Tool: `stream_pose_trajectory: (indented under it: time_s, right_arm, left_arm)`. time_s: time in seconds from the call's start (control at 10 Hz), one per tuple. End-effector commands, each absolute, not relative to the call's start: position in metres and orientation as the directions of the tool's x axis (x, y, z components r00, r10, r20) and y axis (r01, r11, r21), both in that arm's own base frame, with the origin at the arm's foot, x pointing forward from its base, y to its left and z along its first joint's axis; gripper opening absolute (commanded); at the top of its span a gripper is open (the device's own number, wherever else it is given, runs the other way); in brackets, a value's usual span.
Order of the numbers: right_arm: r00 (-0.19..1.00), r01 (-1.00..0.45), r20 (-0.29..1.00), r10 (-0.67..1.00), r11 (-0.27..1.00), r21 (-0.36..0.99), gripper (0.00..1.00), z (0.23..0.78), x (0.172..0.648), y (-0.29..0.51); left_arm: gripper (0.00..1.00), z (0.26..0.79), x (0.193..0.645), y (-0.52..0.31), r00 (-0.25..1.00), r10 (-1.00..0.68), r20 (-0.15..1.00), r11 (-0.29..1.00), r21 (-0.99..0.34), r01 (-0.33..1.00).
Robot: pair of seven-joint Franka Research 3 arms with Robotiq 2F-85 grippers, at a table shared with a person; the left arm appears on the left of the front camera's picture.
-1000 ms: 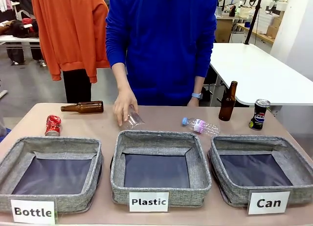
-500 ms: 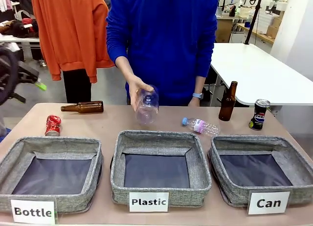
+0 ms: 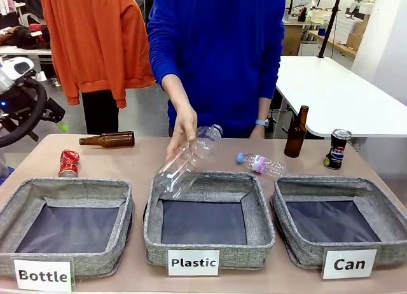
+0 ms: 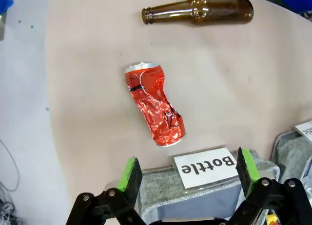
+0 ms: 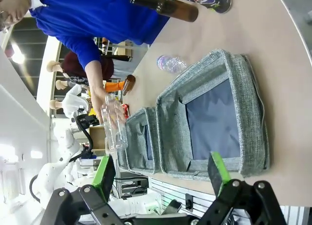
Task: Sort the can waste into the basket.
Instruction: Pick up the can waste from the table and place it in the right Fabric basket.
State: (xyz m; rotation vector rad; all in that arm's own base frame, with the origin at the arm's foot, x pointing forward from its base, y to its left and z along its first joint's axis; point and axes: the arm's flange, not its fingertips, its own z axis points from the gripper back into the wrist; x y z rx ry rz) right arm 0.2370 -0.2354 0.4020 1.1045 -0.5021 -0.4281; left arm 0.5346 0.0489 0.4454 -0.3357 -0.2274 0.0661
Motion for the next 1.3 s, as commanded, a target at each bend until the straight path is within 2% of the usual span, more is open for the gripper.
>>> stream_pose_trajectory:
  time_s: [0.0,0.3,0.7,0.8,1.0,1.2]
  right_arm:
    - [0.805,0.043,0.198,-0.559,0.389,0.92,1.0,0.403,0.24,-0.238]
    - [0.805,0.043,0.198,-0.559,0.389,0.92,1.0,0.403,0.24,-0.238]
    - [0.805,0.043,0.198,-0.559,0.389,0.92,1.0,0.403,0.24,-0.238]
    - [0.805,0.043,0.198,-0.559,0.389,0.92,1.0,0.403,0.24,-0.238]
    - [0.805,0.043,0.198,-0.559,0.389,0.92,1.0,0.403,0.24,-0.238]
    - [0.805,0.043,0.198,-0.559,0.389,0.92,1.0,0.403,0.24,-0.238]
  left_arm:
    - [1.0,0.444,0.535,0.049,0.973,0.105,0.207,0.942,-0.334,-0.031]
    - [1.0,0.391,0.567,0.045,0.99,0.11,0.088,0.963,-0.254,-0.085]
    - [1.0,0.325,0.606,0.036,0.976,0.212,0.057,0.953,-0.233,-0.193]
    - [1.0,0.315,0.61,0.033,0.975,0.22,0.029,0.954,-0.217,-0.208]
    - [1.0,0.304,0.612,0.034,0.973,0.231,0.027,0.963,-0.151,-0.225]
    - [1.0,0.303,0.611,0.036,0.972,0.231,0.038,0.964,-0.14,-0.224]
